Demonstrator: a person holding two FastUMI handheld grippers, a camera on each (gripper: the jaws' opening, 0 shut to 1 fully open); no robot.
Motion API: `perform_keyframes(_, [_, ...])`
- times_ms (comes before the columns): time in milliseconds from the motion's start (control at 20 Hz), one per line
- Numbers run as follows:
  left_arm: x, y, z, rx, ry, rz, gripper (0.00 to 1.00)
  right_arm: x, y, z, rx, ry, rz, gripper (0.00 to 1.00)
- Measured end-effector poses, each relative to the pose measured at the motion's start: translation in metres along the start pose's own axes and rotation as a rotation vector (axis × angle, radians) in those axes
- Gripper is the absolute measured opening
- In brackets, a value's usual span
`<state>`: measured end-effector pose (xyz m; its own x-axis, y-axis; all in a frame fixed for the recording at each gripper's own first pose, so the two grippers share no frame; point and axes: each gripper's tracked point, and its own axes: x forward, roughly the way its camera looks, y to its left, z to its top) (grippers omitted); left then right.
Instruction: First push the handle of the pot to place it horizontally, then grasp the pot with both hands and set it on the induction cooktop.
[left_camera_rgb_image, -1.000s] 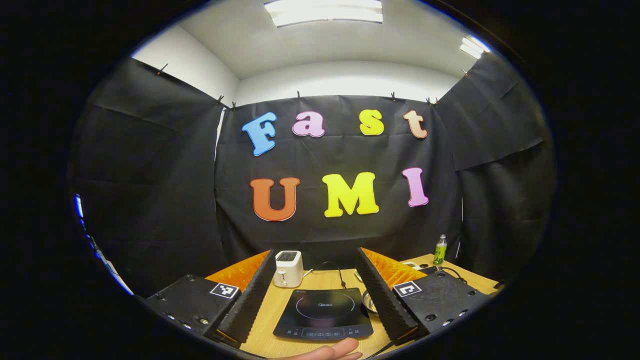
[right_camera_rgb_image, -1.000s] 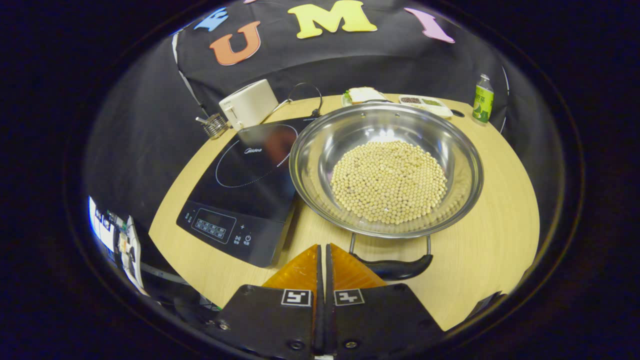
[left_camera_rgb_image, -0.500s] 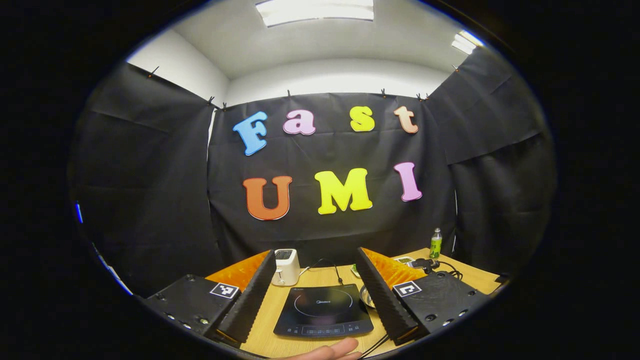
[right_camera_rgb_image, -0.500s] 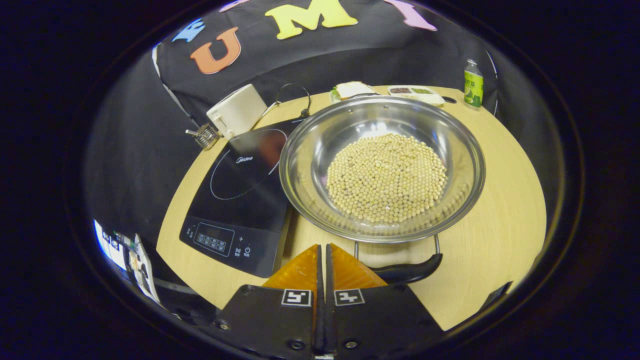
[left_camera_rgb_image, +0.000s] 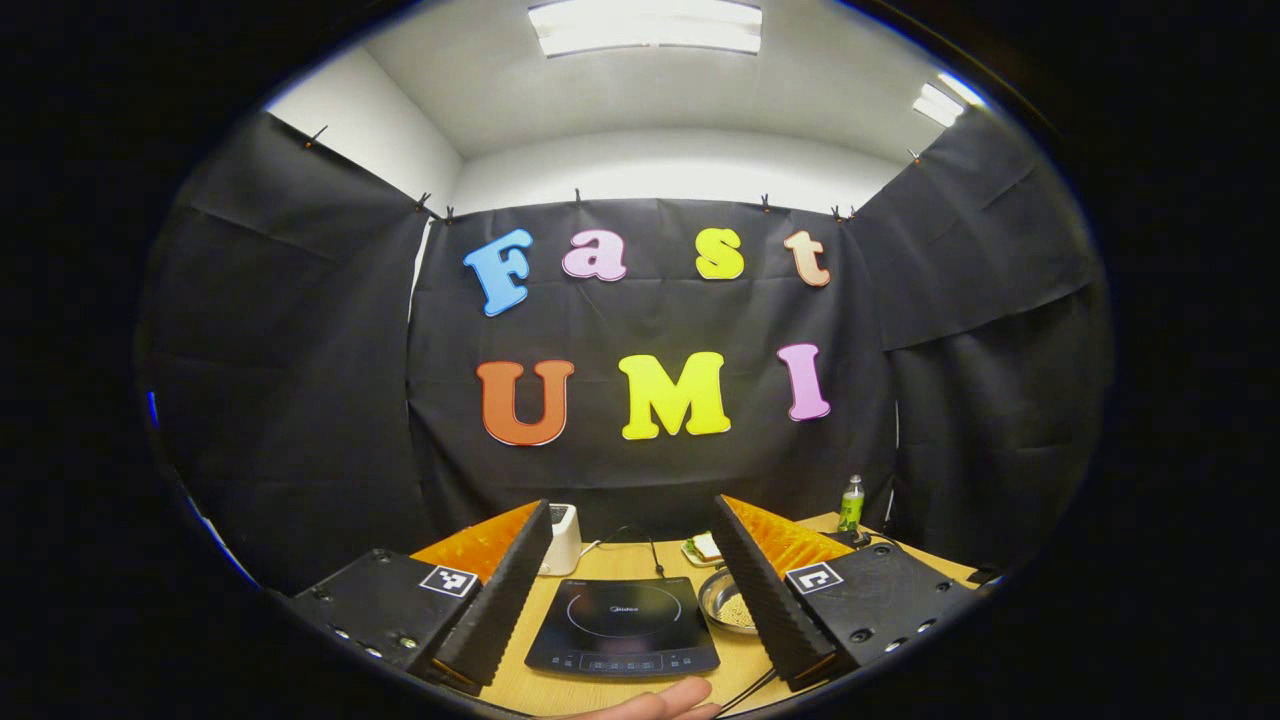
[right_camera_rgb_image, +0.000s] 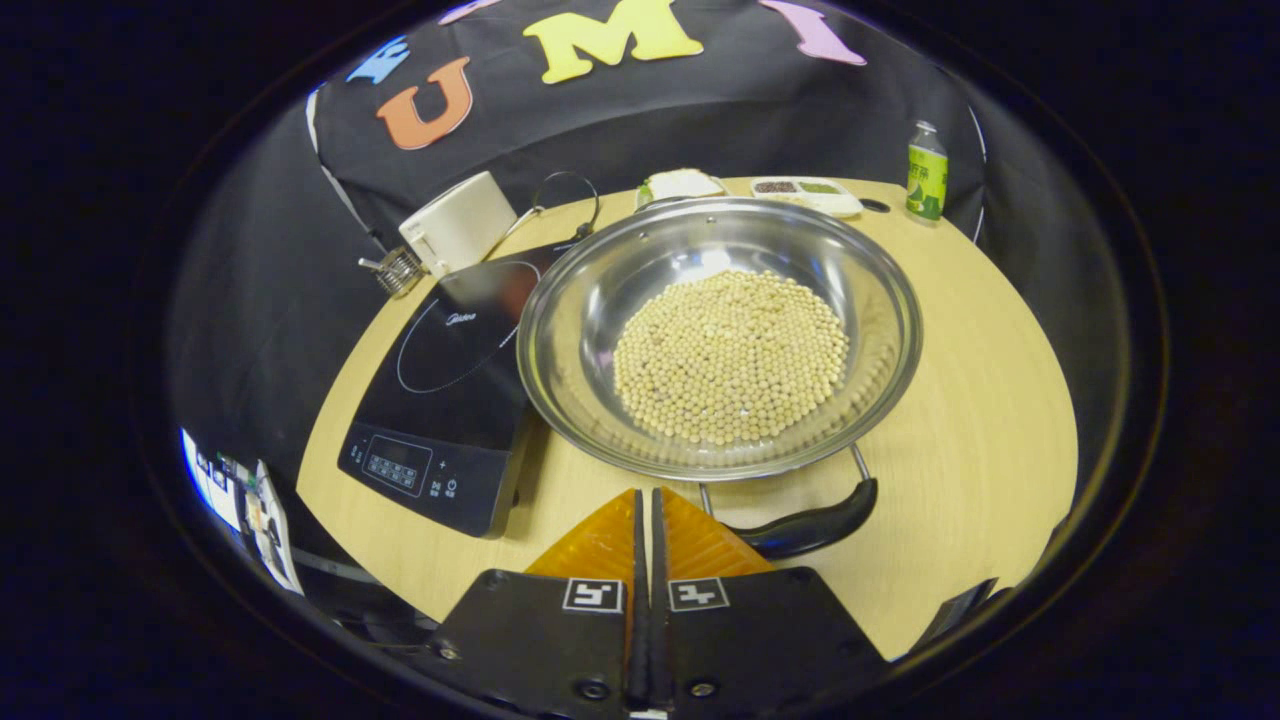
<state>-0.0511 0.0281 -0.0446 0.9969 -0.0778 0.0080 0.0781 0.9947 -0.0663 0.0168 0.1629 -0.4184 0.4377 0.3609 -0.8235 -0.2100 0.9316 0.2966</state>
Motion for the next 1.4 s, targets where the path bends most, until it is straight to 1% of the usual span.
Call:
perform_keyframes(100, [0.001, 0.001, 0.004, 0.015, -0.007, 0.000, 0.96, -0.002, -0.009, 0.000, -0.009, -0.015, -0.005, 0.04])
perform_keyframes(150, [0.001, 0.002, 0.004, 0.021, -0.008, 0.004, 0.96, -0.004, -0.016, -0.001, -0.017, -0.018, -0.015, 0.00])
perform_keyframes(200, [0.001, 0.002, 0.003, 0.023, -0.006, 0.008, 0.96, -0.007, -0.020, -0.002, -0.027, -0.011, -0.020, 0.00])
perform_keyframes(250, [0.002, 0.002, 0.002, 0.025, -0.001, 0.013, 0.96, -0.009, -0.024, -0.004, -0.031, -0.003, -0.018, 0.00])
perform_keyframes(300, [0.002, 0.001, 0.000, 0.031, 0.007, 0.016, 0.96, -0.012, -0.027, -0.003, -0.026, 0.005, -0.007, 0.04])
perform_keyframes(350, [0.003, 0.001, -0.002, 0.039, 0.014, 0.020, 0.96, -0.013, -0.031, -0.003, -0.014, 0.012, 0.004, 0.04])
perform_keyframes(400, [0.004, 0.001, -0.005, 0.047, 0.020, 0.024, 0.96, -0.014, -0.035, -0.002, -0.010, 0.021, 0.014, 0.01])
perform_keyframes(450, [0.006, 0.000, -0.004, 0.051, 0.022, 0.027, 0.96, -0.015, -0.041, 0.000, -0.005, 0.025, 0.013, 0.04])
perform_keyframes(600, [0.010, -0.006, -0.007, 0.044, 0.034, 0.024, 0.96, -0.015, -0.063, 0.008, -0.028, 0.015, -0.009, 0.04])
perform_keyframes(650, [0.011, -0.007, -0.007, 0.036, 0.034, 0.027, 0.96, -0.014, -0.069, 0.009, -0.042, 0.014, -0.012, 0.00])
perform_keyframes(700, [0.014, -0.010, -0.007, 0.030, 0.032, 0.030, 0.96, -0.014, -0.075, 0.011, -0.052, 0.010, -0.017, 0.00])
perform_keyframes(750, [0.016, -0.013, -0.007, 0.029, 0.031, 0.027, 0.96, -0.014, -0.083, 0.014, -0.058, 0.003, -0.022, 0.04])
perform_keyframes(950, [0.021, -0.024, -0.008, 0.023, 0.024, 0.007, 0.96, -0.015, -0.111, 0.022, -0.076, -0.004, -0.044, 0.04])
perform_keyframes(1100, [0.026, -0.024, -0.011, 0.009, 0.017, 0.020, 0.96, -0.013, -0.129, 0.030, -0.079, -0.012, -0.050, 0.04])
perform_keyframes(1200, [0.027, -0.026, -0.013, -0.002, 0.011, 0.015, 0.96, -0.012, -0.138, 0.036, -0.110, -0.020, -0.058, 0.04])
perform_keyframes(1400, [0.028, -0.020, -0.026, -0.007, 0.023, 0.043, 0.96, -0.006, -0.159, 0.051, -0.243, -0.045, -0.019, 0.04])
